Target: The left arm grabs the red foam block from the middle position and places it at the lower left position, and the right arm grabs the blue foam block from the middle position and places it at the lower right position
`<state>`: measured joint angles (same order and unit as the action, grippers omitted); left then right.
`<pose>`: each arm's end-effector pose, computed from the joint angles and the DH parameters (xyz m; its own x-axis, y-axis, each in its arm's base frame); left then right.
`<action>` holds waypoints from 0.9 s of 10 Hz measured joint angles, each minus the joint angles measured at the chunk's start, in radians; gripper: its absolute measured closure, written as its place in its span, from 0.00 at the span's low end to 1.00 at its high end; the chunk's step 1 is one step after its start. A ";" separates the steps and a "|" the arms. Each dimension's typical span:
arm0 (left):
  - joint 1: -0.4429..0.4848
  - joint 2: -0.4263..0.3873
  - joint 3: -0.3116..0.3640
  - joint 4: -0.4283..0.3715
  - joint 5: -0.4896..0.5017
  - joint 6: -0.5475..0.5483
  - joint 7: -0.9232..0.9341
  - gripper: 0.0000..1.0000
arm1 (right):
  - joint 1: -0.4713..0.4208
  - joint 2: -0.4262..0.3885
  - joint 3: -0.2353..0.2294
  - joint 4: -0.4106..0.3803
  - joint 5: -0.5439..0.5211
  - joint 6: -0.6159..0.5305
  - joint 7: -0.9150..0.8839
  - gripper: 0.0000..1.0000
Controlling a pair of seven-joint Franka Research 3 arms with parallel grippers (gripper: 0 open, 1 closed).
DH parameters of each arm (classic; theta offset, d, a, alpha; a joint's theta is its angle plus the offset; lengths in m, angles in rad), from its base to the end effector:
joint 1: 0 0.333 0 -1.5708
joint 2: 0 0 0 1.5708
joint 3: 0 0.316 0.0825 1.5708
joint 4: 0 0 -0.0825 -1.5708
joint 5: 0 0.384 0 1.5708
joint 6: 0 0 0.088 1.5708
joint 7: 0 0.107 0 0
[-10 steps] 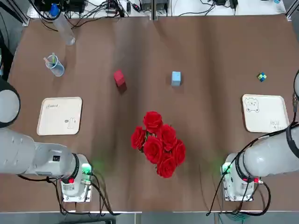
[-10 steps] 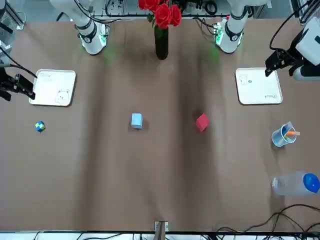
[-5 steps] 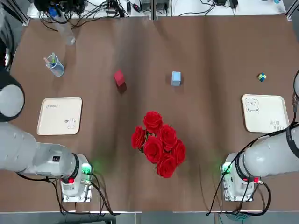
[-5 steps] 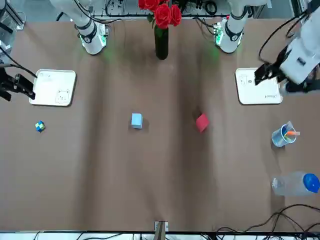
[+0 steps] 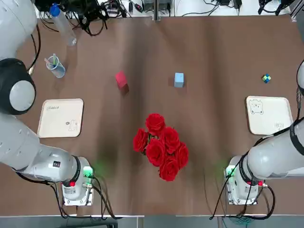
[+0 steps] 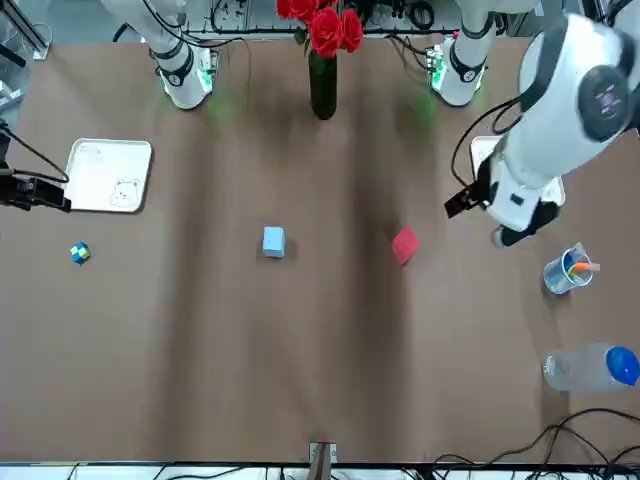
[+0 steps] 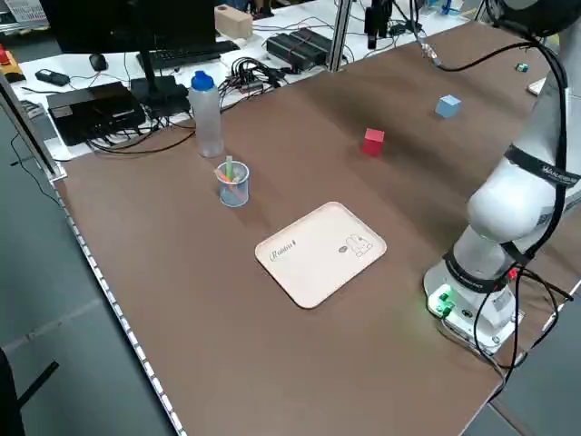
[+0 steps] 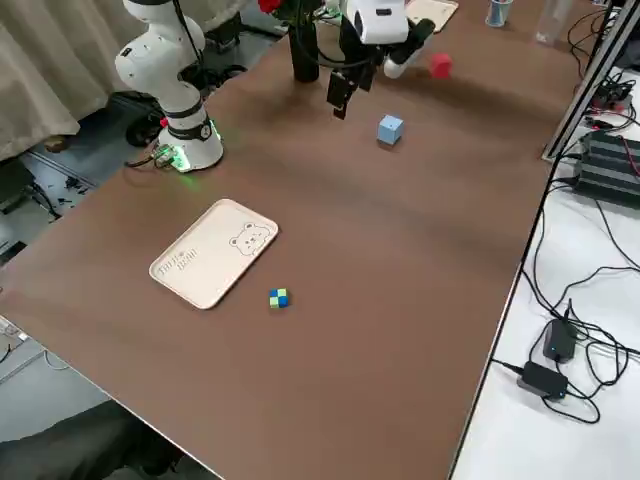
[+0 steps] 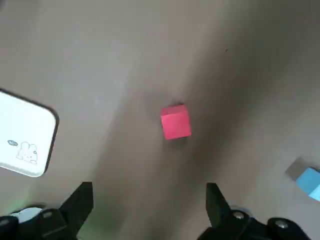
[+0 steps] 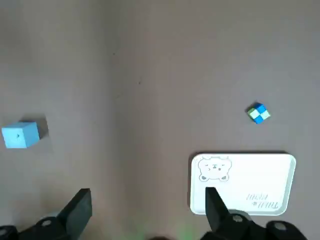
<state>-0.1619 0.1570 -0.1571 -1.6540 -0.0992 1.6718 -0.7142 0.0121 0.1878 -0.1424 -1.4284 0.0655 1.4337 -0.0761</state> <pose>0.5642 -0.1909 0.5046 0.9008 0.3938 -0.1829 0.4007 -0.9162 0.0010 0.5910 -0.0618 0.5729 0.9833 -0.0456 -0.1761 -0.0556 -0.9971 -0.0525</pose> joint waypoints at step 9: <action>-0.006 0.028 -0.089 -0.461 0.032 0.574 -0.227 0.00 | 0.305 0.226 0.017 -0.050 0.161 0.003 0.132 0.00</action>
<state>-0.1683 0.1850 -0.2465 -2.1147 -0.0675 2.2454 -0.9411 0.3168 0.4134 -0.1258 -1.4781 0.2268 1.4367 0.0559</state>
